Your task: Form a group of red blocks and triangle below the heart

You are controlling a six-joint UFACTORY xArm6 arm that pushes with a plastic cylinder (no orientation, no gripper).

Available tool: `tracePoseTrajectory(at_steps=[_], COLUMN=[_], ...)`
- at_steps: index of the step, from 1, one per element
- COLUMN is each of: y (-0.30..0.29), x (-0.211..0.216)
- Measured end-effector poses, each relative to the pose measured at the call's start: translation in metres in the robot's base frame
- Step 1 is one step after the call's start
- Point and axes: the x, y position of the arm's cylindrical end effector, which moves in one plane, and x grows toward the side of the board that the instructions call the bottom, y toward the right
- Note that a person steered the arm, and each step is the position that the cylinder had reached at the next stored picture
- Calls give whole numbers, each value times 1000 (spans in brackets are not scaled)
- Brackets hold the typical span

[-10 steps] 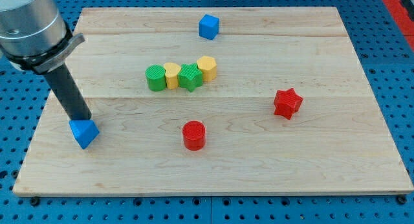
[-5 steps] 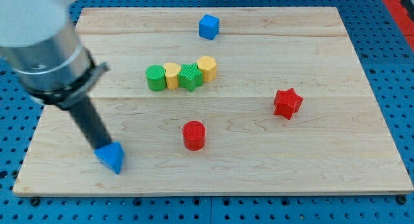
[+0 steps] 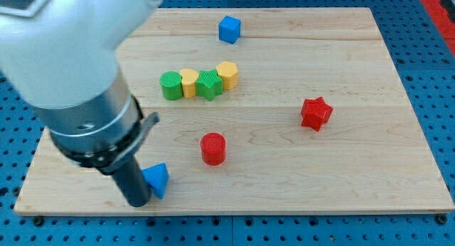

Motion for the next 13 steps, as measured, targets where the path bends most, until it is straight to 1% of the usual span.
tracePoseTrajectory(at_steps=[1, 2, 3, 4, 5, 6, 7, 8, 9, 10, 11, 12, 13], y=[11, 36, 109, 152, 149, 129, 87, 97, 200, 290, 355, 343, 302], x=[0, 0, -1, -23, -62, -72, -72, -75, -94, -99, -111, -143, -150])
